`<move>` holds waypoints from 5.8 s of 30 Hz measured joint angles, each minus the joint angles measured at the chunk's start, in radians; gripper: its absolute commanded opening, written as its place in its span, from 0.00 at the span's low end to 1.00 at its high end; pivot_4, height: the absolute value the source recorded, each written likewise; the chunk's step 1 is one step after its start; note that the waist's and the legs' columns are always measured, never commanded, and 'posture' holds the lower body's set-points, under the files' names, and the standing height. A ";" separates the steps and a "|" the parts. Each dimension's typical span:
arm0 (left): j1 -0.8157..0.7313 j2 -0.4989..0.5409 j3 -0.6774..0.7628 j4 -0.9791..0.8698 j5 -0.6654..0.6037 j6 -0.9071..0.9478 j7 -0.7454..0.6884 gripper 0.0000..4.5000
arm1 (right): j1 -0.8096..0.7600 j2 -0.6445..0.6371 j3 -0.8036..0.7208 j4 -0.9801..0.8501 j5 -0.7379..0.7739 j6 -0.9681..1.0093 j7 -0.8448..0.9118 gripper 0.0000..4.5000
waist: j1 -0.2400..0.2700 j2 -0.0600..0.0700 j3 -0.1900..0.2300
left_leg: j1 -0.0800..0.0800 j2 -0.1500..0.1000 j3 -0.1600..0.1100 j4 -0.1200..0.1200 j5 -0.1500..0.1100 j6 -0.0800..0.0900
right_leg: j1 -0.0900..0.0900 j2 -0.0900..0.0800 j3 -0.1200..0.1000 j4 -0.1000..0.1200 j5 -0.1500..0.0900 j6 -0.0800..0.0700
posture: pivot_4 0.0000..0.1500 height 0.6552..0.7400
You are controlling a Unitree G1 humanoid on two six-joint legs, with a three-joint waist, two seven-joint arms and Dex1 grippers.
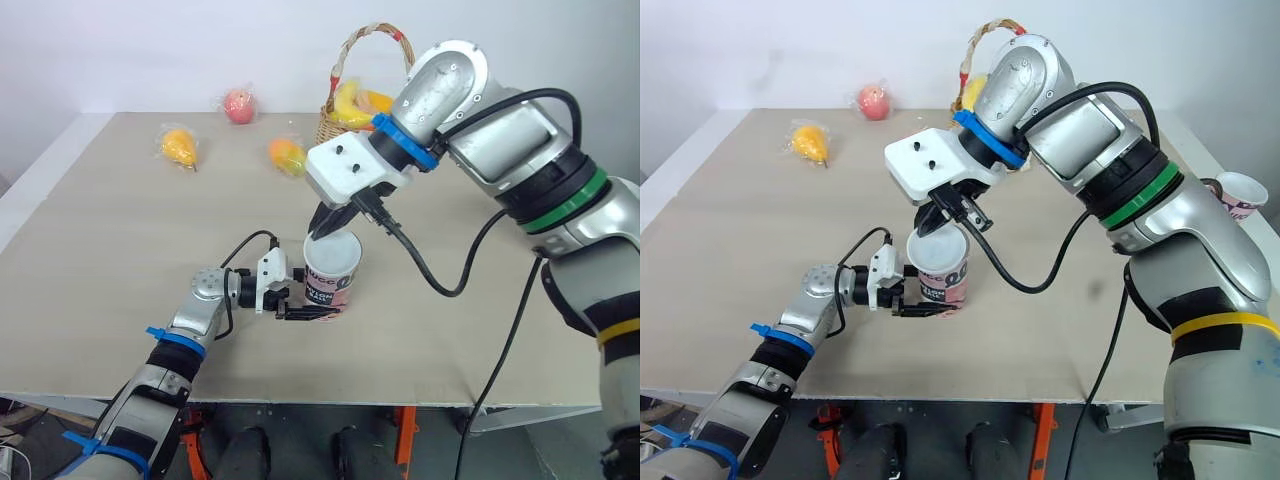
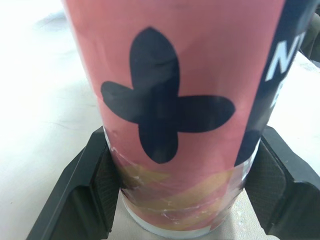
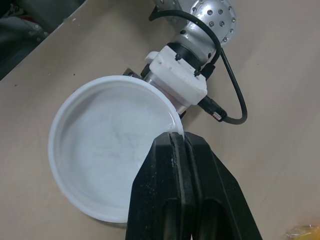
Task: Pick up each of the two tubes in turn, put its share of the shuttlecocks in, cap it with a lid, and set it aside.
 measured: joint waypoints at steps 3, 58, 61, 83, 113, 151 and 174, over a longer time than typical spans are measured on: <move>0.000 0.000 0.000 -0.001 0.000 0.001 0.000 0.71 | 0.000 0.019 -0.001 0.043 -0.022 -0.016 0.000 0.02 | 0.000 0.000 0.000 | 0.000 0.000 0.000 0.000 0.000 0.000 | 0.000 0.000 0.000 0.000 0.000 0.000 | 1.00 1.00; 0.021 0.001 0.000 -0.025 0.002 0.008 0.022 0.71 | -0.111 0.020 0.200 0.170 0.061 -0.113 -0.002 0.02 | 0.001 -0.001 -0.001 | 0.001 0.000 -0.002 -0.001 0.000 0.000 | 0.001 0.000 -0.002 0.000 -0.001 -0.001 | 1.00 1.00; 0.022 0.001 -0.001 -0.030 0.003 0.006 0.022 0.71 | -0.102 -0.004 0.193 0.131 0.052 -0.144 -0.004 0.02 | 0.001 -0.001 -0.001 | 0.001 0.000 -0.002 -0.001 0.000 0.000 | 0.001 0.000 -0.002 0.000 -0.001 -0.001 | 1.00 1.00; 0.018 0.015 0.003 -0.019 -0.002 0.014 0.018 0.71 | 0.114 0.011 -0.151 -0.009 -0.185 0.004 -0.003 0.85 | 0.001 -0.003 -0.002 | 0.007 0.004 0.000 -0.004 0.000 0.000 | 0.004 0.002 -0.003 0.000 0.000 -0.007 | 1.00 1.00; 0.013 0.027 0.022 0.005 0.002 0.011 0.015 0.71 | 0.243 0.025 -0.192 -0.158 -0.236 0.014 -0.003 0.02 | 0.000 -0.003 -0.003 | 0.010 0.011 0.001 -0.004 0.000 0.000 | 0.006 0.010 -0.002 0.000 -0.003 -0.004 | 1.00 1.00; 0.000 -0.037 0.082 0.019 -0.010 0.001 0.087 0.96 | 0.988 -0.175 -0.781 -0.644 0.149 0.643 -0.397 1.00 | 0.021 0.000 -0.003 | 0.000 0.013 -0.002 -0.004 -0.001 -0.007 | -0.002 0.016 0.001 -0.002 -0.005 -0.002 | 1.00 1.00; 0.239 0.292 0.376 -0.478 -0.317 0.254 0.042 0.96 | 0.971 0.008 -0.613 -0.537 0.096 0.537 -0.530 1.00 | 0.014 -0.004 -0.001 | 0.000 0.014 -0.002 -0.005 -0.001 -0.008 | -0.002 0.015 0.000 -0.002 -0.006 -0.004 | 1.00 1.00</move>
